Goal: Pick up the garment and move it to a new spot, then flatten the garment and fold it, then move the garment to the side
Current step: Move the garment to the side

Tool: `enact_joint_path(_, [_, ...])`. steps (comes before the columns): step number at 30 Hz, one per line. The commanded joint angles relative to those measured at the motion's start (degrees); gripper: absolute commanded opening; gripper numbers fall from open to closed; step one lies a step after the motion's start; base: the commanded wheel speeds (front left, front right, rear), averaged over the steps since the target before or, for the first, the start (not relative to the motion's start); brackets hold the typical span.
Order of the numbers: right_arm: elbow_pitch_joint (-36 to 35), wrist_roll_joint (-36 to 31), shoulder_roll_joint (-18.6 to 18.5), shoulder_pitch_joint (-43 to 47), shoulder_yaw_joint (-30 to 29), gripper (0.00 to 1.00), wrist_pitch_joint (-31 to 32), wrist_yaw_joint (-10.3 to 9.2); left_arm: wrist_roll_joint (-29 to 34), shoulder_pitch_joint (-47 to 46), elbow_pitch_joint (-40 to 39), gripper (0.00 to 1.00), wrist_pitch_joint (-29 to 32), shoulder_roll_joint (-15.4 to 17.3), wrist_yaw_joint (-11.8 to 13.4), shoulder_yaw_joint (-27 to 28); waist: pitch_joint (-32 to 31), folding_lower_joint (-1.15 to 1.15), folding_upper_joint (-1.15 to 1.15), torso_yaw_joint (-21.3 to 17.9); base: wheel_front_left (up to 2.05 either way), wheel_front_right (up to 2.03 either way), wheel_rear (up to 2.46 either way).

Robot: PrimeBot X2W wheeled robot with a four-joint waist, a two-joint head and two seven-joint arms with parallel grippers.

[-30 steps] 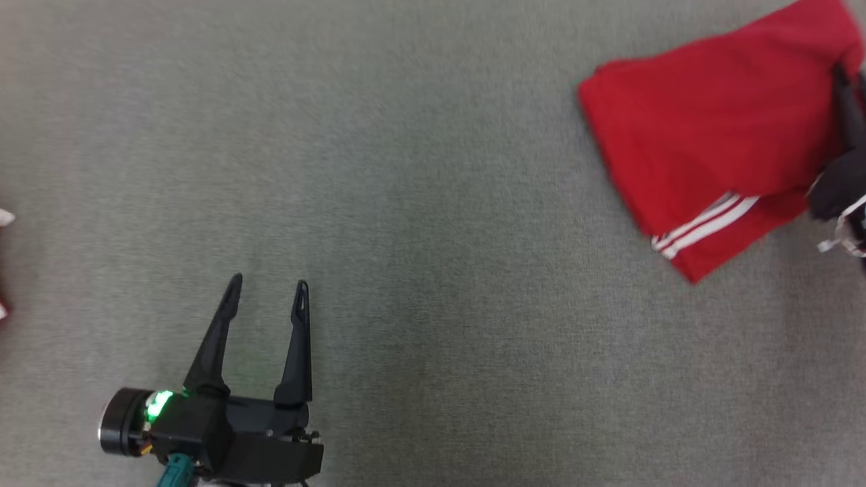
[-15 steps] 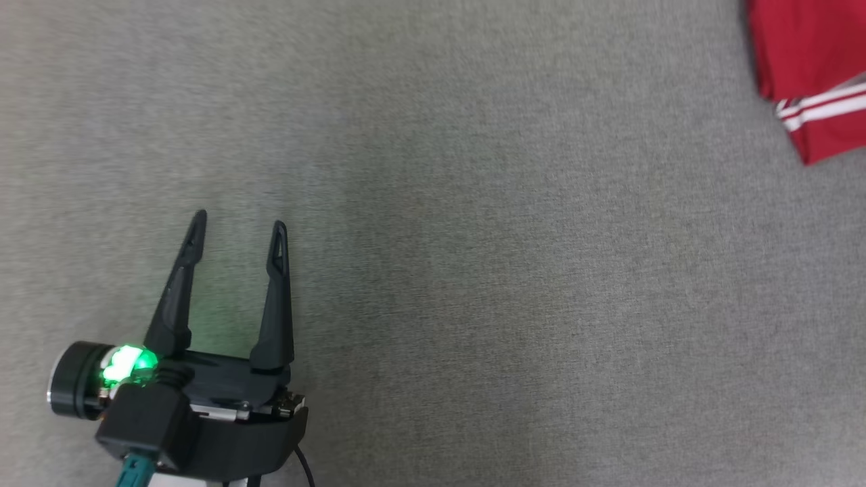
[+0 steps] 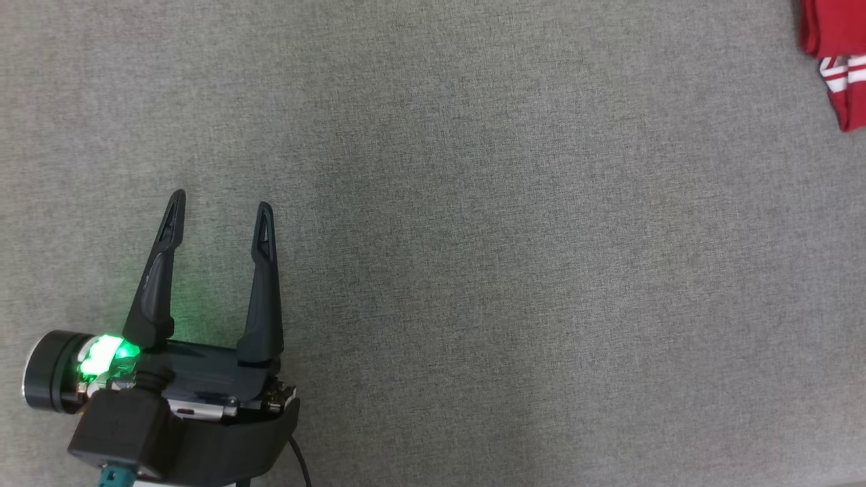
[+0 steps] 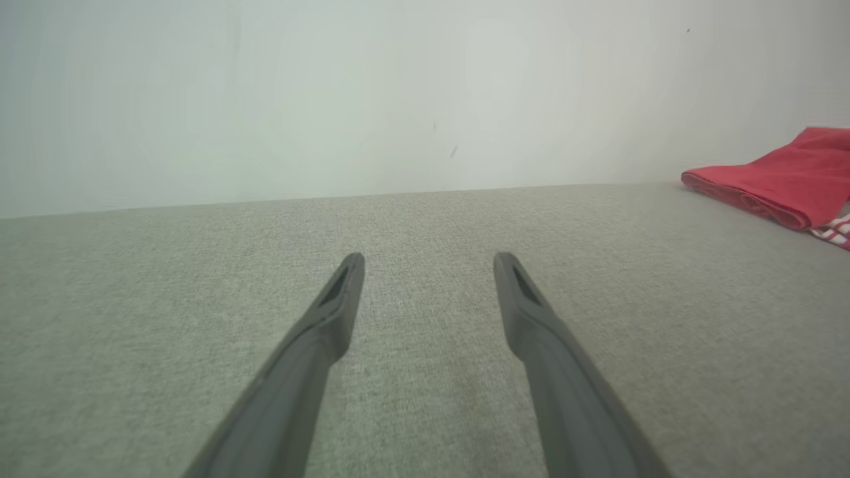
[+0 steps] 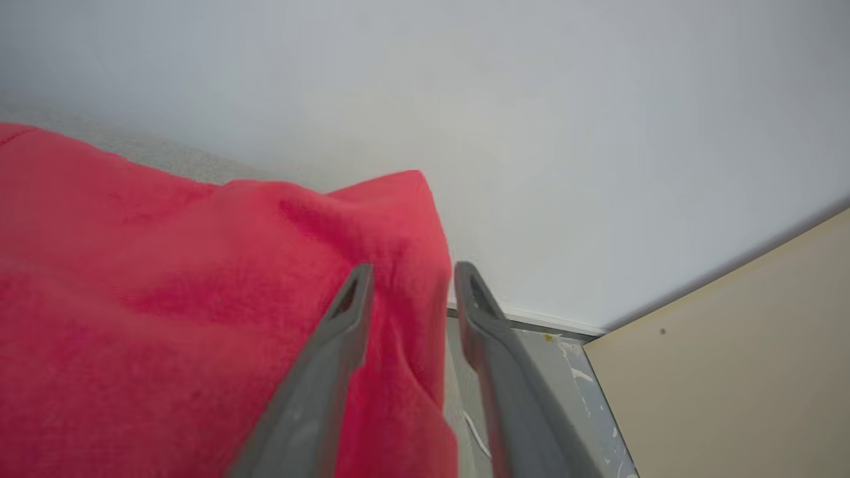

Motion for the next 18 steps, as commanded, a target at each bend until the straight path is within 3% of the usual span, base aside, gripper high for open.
enact_joint_path(1, [-0.1, -0.8, 0.0, -0.7, -0.4, 1.00, -0.4, -0.15, 0.4, -0.7, 0.1, 1.00, -0.2, 0.1, 0.1, 0.1, -0.3, -0.01, -0.01, 0.2, 0.00, 0.00, 0.00])
enact_joint_path(10, [-1.2, -5.6, 2.4, 0.6, -3.9, 1.00, -3.1, -0.15, -1.2, 2.0, 2.2, 1.00, -0.2, 0.0, 1.6, 0.0, -6.7, -0.01, -0.01, 1.1, 0.00, 0.00, 0.00])
enact_joint_path(18, [-9.9, -5.1, 10.0, 8.6, -4.7, 1.00, -4.5, -0.15, -3.5, 7.6, 7.0, 1.00, -0.2, 0.0, 3.3, 0.9, -19.2, -0.01, -0.01, 2.4, 0.00, 0.00, 0.00])
